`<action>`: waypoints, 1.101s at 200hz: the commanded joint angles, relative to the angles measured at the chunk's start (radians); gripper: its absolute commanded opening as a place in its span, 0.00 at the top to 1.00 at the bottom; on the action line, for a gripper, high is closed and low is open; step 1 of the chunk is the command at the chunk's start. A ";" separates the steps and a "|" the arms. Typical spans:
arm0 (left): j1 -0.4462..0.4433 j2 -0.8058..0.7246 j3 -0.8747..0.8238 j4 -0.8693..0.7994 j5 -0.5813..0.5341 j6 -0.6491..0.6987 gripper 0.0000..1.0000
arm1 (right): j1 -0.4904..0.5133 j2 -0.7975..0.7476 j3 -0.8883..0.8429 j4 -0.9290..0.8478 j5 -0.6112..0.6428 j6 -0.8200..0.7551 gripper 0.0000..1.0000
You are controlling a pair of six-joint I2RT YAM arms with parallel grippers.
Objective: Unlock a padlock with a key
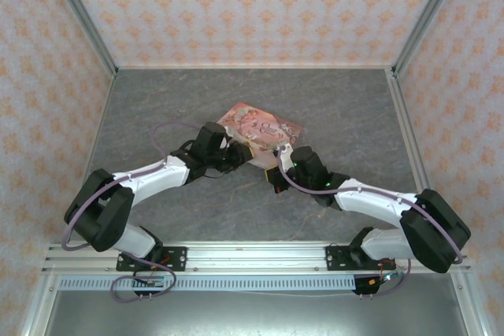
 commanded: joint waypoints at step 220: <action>-0.057 -0.009 0.069 0.009 0.001 -0.029 0.87 | 0.007 0.102 0.095 0.090 0.032 -0.032 1.00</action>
